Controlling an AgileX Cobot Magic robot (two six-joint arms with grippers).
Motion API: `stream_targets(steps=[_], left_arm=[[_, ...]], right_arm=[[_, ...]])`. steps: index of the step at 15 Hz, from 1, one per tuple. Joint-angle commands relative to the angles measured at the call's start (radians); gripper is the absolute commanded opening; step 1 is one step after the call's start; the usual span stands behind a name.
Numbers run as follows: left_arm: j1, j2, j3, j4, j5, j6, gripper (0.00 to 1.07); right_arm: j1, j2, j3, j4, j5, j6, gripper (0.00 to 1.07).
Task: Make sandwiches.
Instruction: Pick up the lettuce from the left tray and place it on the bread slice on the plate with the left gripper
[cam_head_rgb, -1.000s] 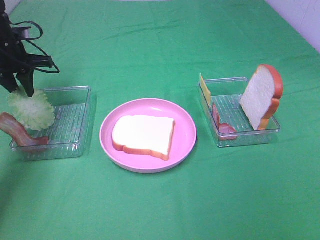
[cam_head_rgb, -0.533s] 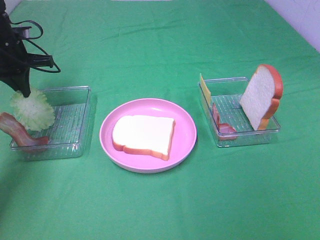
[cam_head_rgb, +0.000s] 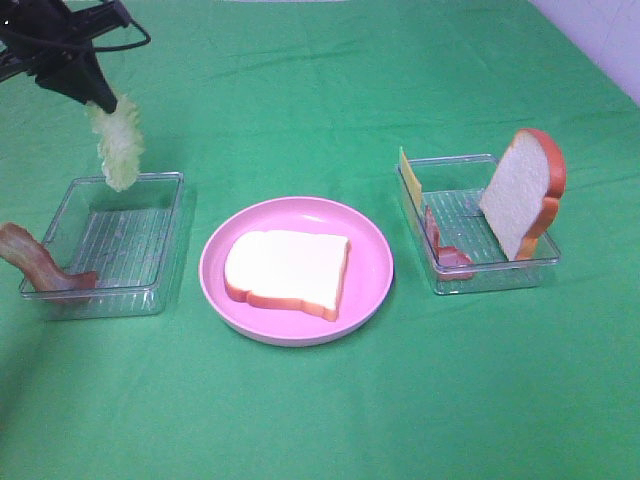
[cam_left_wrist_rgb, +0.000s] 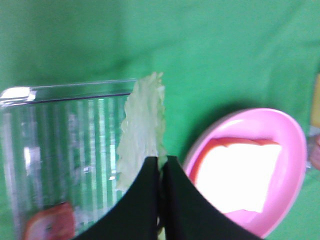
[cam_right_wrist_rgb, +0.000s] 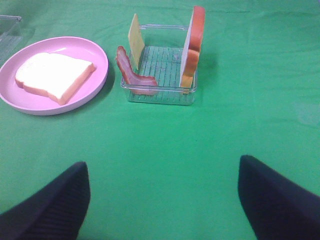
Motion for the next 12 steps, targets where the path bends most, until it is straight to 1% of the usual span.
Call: stream_targets(steps=[1,2,3,5,6,7,10,11,12], left_arm=[[-0.049,-0.008,-0.003,-0.196,0.052,0.099,0.0],[-0.049,-0.008,-0.003,-0.196,0.052,0.099,0.0],[-0.134,-0.008,-0.003,-0.225,0.033,0.124,0.0],[-0.25,-0.001,-0.003,-0.225,-0.008,0.124,0.0],[-0.326,0.01,-0.003,-0.217,-0.02,0.124,0.0],[-0.326,0.01,-0.003,-0.217,-0.02,0.124,0.0],[-0.443,0.067,-0.003,-0.213,-0.036,0.125,0.0],[-0.471,0.092,-0.004,-0.214,-0.046,0.133,0.0],[-0.478,0.108,-0.004,-0.206,-0.044,0.139,0.0]], right_arm=[[-0.001,-0.011,0.002,0.004,-0.008,-0.001,0.77],[-0.001,-0.011,0.002,0.004,-0.008,-0.001,0.77],[-0.001,-0.011,0.002,0.004,-0.008,-0.001,0.77],[-0.001,-0.011,0.002,0.004,-0.008,-0.001,0.77],[-0.001,-0.011,0.002,0.004,-0.008,-0.001,0.77],[-0.001,-0.011,0.002,0.004,-0.008,-0.001,0.77],[-0.001,-0.011,0.002,0.003,-0.008,-0.001,0.77],[-0.001,-0.011,0.002,0.003,-0.008,-0.001,0.77],[-0.001,-0.011,0.002,0.003,-0.008,-0.001,0.77]])
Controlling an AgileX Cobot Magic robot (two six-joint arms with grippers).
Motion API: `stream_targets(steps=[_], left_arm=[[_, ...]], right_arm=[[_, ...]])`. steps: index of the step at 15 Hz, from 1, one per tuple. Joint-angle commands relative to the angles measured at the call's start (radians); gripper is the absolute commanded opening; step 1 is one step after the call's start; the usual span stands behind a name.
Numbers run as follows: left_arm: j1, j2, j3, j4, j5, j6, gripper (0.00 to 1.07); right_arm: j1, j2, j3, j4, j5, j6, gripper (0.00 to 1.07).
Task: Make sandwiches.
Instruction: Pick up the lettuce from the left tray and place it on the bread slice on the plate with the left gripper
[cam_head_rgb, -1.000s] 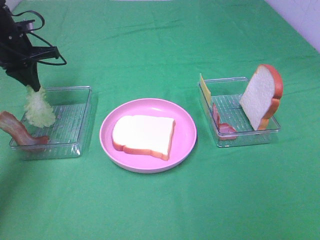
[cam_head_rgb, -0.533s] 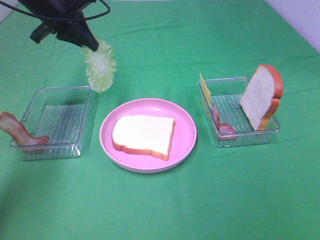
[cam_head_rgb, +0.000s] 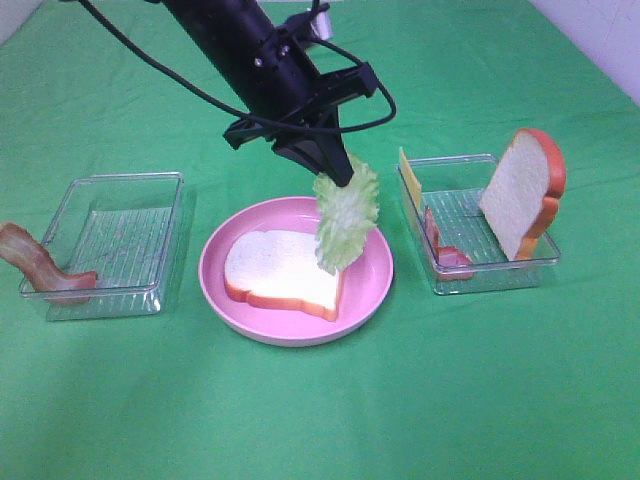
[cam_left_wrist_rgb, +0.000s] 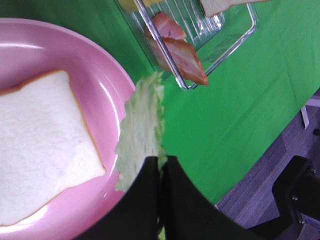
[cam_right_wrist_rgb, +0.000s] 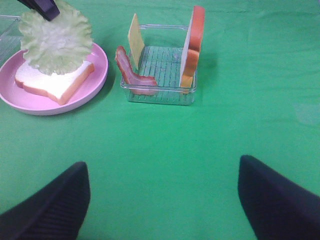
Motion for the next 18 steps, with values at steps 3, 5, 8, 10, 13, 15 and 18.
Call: stream_targets(steps=[3,5,8,10,13,15,18], left_arm=[[-0.015,0.039,-0.004,0.068,-0.007,0.01,0.0],[-0.015,0.062,-0.003,0.216,-0.033,-0.012,0.0],[-0.015,0.068,-0.003,0.351,-0.052,-0.125,0.0],[-0.015,0.068,-0.003,0.353,-0.054,-0.134,0.0],[-0.015,0.068,-0.003,0.353,-0.051,-0.134,0.16],[-0.015,0.059,-0.006,0.372,-0.034,-0.148,0.53],[-0.008,0.039,-0.054,0.426,0.025,-0.183,0.71]], right_arm=[[-0.001,-0.011,0.002,0.003,-0.008,-0.001,0.77],[-0.001,-0.011,0.002,0.003,-0.008,-0.001,0.77],[-0.001,-0.011,0.002,0.003,-0.008,-0.001,0.77],[-0.001,-0.011,0.002,0.003,-0.008,-0.001,0.77],[-0.001,-0.011,0.002,0.003,-0.008,-0.001,0.77],[-0.001,-0.011,0.002,0.003,-0.008,-0.001,0.77],[-0.001,-0.011,0.002,0.003,-0.008,-0.001,0.77]])
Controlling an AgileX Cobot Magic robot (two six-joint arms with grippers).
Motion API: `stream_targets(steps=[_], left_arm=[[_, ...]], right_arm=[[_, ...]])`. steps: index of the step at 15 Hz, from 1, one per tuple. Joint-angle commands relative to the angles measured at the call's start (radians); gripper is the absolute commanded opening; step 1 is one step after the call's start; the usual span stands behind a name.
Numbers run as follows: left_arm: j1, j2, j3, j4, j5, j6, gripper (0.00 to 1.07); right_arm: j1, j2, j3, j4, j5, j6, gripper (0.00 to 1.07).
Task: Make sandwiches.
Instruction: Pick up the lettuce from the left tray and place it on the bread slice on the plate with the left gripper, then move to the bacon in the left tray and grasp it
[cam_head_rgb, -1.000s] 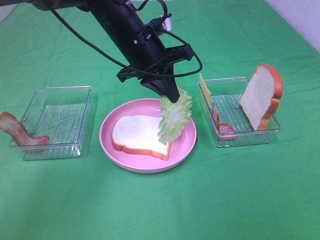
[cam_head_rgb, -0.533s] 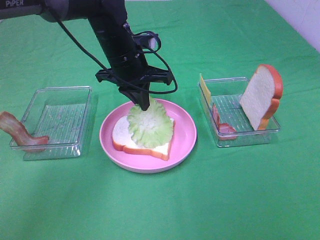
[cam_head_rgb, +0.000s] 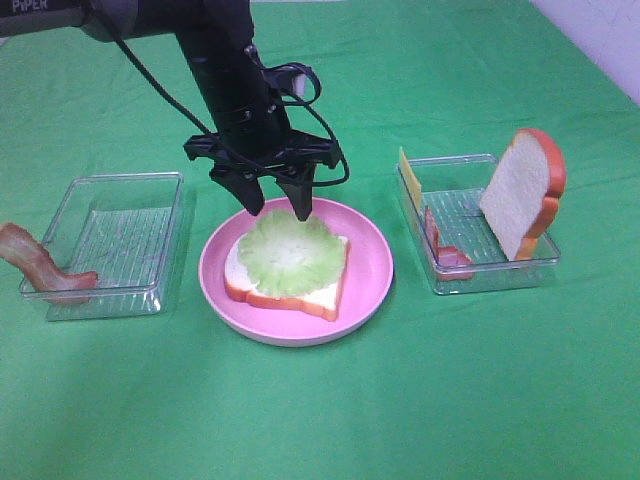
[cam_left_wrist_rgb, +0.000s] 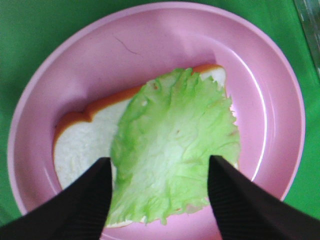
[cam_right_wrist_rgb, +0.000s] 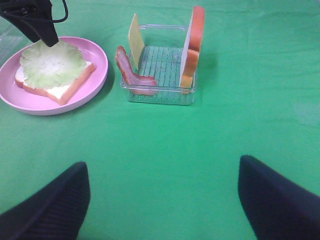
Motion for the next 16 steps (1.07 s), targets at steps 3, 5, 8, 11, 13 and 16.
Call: stream_targets(steps=[3,5,8,11,13,16], left_arm=[[0.005,-0.064,-0.127,0.167,0.112,-0.081,0.71],[0.017,-0.109,-0.128,0.276,0.112,-0.096,0.71],[0.061,-0.15,-0.12,0.253,0.112,-0.116,0.71],[0.17,-0.298,0.035,0.218,0.112,-0.116,0.71],[0.217,-0.388,0.137,0.22,0.112,-0.116,0.71],[0.342,-0.617,0.399,0.23,0.112,-0.135,0.71]], right_arm=[[-0.001,-0.011,0.002,0.003,-0.008,-0.001,0.77],[-0.001,-0.011,0.002,0.004,-0.008,-0.001,0.77],[-0.001,-0.011,0.002,0.004,-0.008,-0.001,0.77],[-0.001,-0.011,0.002,0.004,-0.008,-0.001,0.77],[-0.001,-0.011,0.002,0.004,-0.008,-0.001,0.77],[-0.001,-0.011,0.002,0.004,-0.008,-0.001,0.77]])
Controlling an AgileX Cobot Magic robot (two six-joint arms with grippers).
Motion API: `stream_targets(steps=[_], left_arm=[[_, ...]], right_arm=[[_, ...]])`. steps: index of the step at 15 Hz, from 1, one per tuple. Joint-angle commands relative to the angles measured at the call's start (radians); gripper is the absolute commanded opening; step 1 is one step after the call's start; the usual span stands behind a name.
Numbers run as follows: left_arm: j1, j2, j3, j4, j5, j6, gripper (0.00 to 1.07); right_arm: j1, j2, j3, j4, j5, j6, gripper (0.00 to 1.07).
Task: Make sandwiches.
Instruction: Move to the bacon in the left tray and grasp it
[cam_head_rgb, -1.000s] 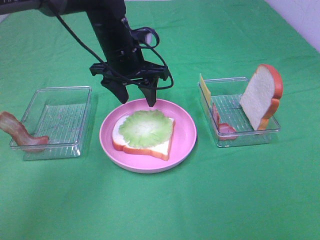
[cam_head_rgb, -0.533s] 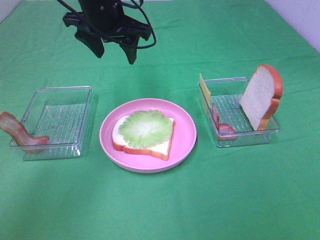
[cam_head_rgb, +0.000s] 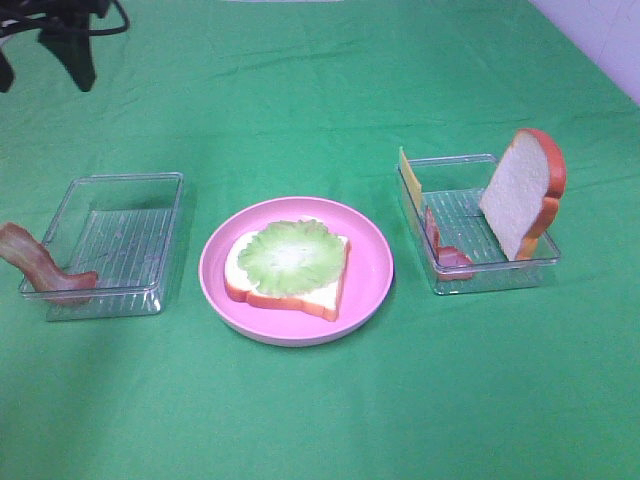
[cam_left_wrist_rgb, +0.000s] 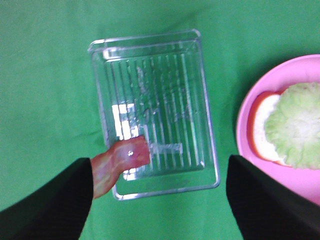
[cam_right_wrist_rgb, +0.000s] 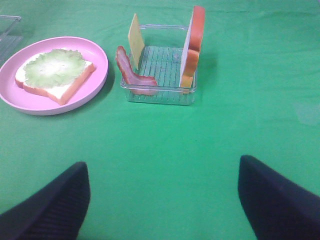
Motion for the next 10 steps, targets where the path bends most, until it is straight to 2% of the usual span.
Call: stream_targets(steps=[1,2,3,4,6,7,10], left_arm=[[0.053,-0.118,0.125,0.016,0.068,-0.012,0.71],[0.089,-0.174,0.212,0.043,0.066,-0.014,0.71],[0.108,-0.19,0.254,0.054,0.066,-0.018,0.71],[0.108,-0.19,0.254,0.054,0.066,-0.018,0.71],[0.135,-0.189,0.344,0.065,0.028,-0.019,0.71],[0.135,-0.188,0.451,0.065,-0.126,-0.029,0.71],[0.135,-0.141,0.529,0.029,-0.26,-0.041,0.71]], right_arm=[[-0.001,-0.011,0.002,0.004,-0.008,-0.001,0.77],[-0.001,-0.011,0.002,0.004,-0.008,-0.001,0.77],[-0.001,-0.011,0.002,0.004,-0.008,-0.001,0.77],[-0.001,-0.011,0.002,0.004,-0.008,-0.001,0.77],[-0.001,-0.011,0.002,0.004,-0.008,-0.001,0.77],[-0.001,-0.011,0.002,0.004,-0.008,-0.001,0.77],[-0.001,-0.011,0.002,0.004,-0.008,-0.001,0.77]])
